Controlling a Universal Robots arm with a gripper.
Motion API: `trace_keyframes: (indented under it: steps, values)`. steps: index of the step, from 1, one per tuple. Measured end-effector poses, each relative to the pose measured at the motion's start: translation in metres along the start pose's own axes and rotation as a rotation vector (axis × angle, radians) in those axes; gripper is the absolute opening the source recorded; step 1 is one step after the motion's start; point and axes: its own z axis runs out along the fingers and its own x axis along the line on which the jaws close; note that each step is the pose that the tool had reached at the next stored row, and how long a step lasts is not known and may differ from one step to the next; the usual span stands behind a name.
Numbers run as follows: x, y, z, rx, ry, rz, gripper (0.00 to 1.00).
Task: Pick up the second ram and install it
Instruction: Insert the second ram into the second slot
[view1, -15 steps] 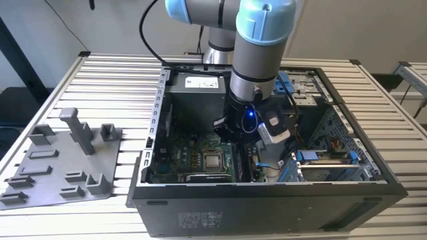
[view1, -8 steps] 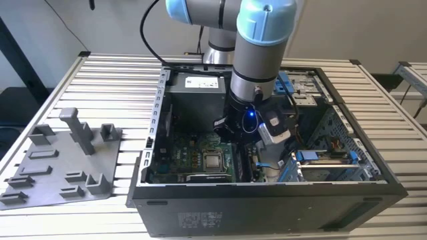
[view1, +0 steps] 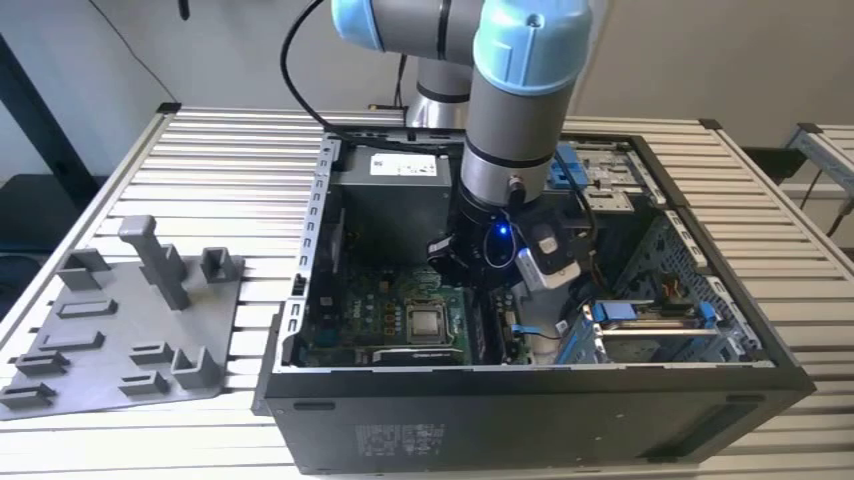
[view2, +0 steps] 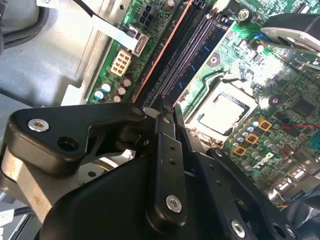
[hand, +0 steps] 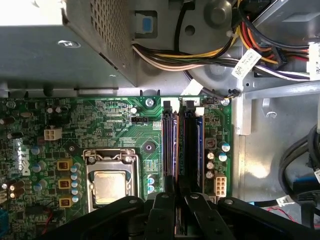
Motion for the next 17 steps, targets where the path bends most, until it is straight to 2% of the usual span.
trace_keyframes:
  steps: [17]
  values:
    - [-0.0009,0.0,0.0013,0.001,-0.0001,0.0,0.14]
